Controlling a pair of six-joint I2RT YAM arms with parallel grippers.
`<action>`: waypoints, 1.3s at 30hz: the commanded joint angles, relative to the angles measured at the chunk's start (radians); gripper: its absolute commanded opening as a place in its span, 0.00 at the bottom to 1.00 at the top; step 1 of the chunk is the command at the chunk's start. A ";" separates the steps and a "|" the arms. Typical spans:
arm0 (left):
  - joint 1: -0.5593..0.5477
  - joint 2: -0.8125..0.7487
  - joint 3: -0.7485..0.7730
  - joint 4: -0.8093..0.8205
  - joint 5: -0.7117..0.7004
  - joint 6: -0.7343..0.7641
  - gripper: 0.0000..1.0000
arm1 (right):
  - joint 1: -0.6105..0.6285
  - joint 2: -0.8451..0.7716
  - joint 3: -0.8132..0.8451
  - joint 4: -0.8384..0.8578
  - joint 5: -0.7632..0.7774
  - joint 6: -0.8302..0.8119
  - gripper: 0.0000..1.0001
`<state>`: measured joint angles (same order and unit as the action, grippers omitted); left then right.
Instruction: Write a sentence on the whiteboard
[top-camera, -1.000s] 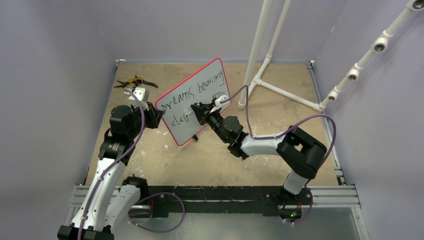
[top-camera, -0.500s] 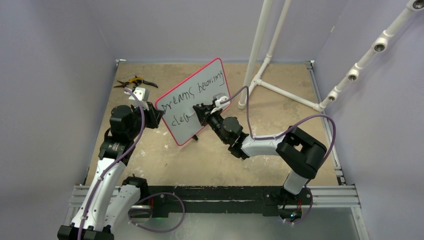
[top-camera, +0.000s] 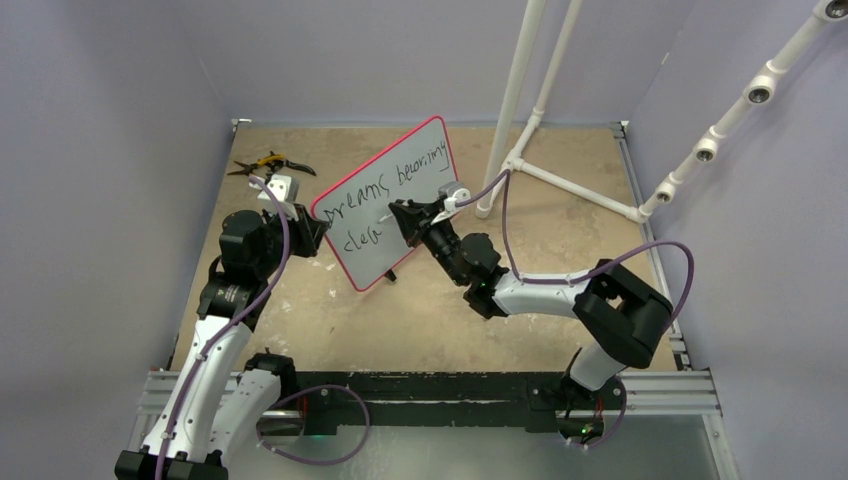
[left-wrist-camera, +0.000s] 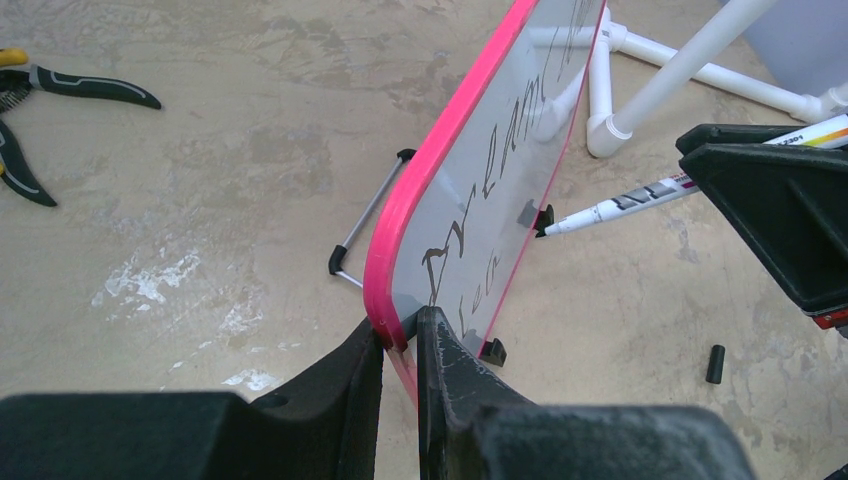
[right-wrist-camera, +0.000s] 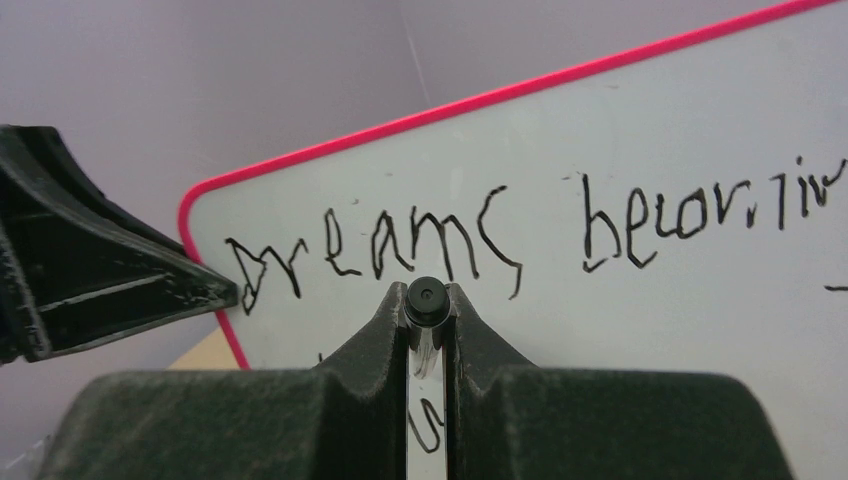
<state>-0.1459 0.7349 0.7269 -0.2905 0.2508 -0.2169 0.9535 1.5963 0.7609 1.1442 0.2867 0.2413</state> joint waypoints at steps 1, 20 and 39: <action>-0.001 0.006 -0.005 0.024 0.022 0.019 0.14 | -0.001 0.003 0.036 0.044 -0.085 -0.011 0.00; -0.001 0.006 -0.004 0.023 0.022 0.019 0.14 | -0.001 0.081 0.092 0.012 -0.031 -0.004 0.00; -0.001 0.004 -0.004 0.024 0.023 0.019 0.14 | -0.001 0.090 0.067 -0.022 0.023 -0.005 0.00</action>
<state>-0.1459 0.7383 0.7269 -0.2859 0.2543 -0.2165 0.9546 1.6829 0.8234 1.1175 0.2687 0.2455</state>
